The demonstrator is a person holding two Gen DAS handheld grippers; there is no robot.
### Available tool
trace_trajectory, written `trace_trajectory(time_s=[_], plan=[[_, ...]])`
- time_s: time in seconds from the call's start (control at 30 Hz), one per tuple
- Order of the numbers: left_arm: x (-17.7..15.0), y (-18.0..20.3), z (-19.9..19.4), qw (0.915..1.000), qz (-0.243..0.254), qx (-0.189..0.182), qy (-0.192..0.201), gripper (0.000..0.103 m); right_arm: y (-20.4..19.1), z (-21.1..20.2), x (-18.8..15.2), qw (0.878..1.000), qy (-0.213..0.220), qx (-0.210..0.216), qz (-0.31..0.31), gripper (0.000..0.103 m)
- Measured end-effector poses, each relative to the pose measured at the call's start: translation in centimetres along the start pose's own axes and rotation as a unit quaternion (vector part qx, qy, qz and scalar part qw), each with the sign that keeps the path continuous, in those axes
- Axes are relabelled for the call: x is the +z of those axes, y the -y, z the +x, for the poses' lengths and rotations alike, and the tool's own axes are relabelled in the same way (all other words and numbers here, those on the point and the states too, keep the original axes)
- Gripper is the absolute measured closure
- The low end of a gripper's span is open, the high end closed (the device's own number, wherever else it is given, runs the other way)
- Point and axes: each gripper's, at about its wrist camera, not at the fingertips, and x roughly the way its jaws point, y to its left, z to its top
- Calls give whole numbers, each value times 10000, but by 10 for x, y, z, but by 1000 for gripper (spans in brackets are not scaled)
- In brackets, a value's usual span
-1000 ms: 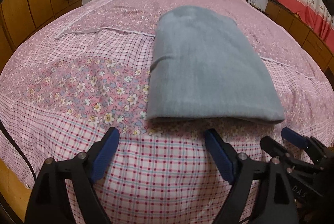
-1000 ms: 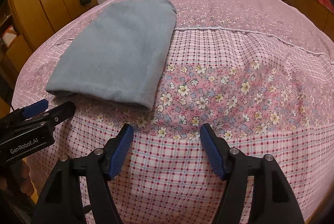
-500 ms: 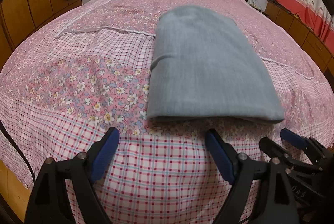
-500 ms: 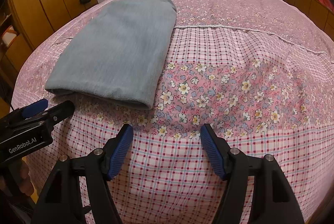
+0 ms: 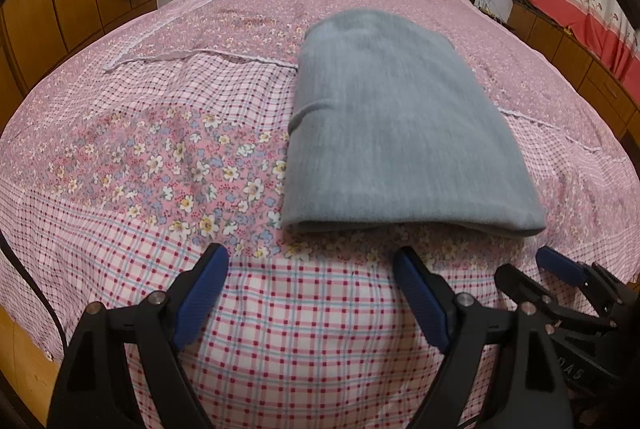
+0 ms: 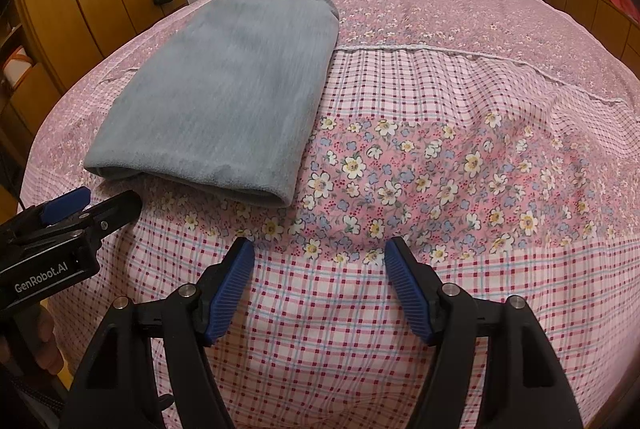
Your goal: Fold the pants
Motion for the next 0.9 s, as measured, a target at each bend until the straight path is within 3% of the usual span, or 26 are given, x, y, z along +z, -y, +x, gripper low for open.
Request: trace_trajectory(time_s=[0.9], plan=[[1, 0, 0, 10000, 0, 5, -21, 15, 1, 1, 1, 10000, -52, -4, -52, 32]])
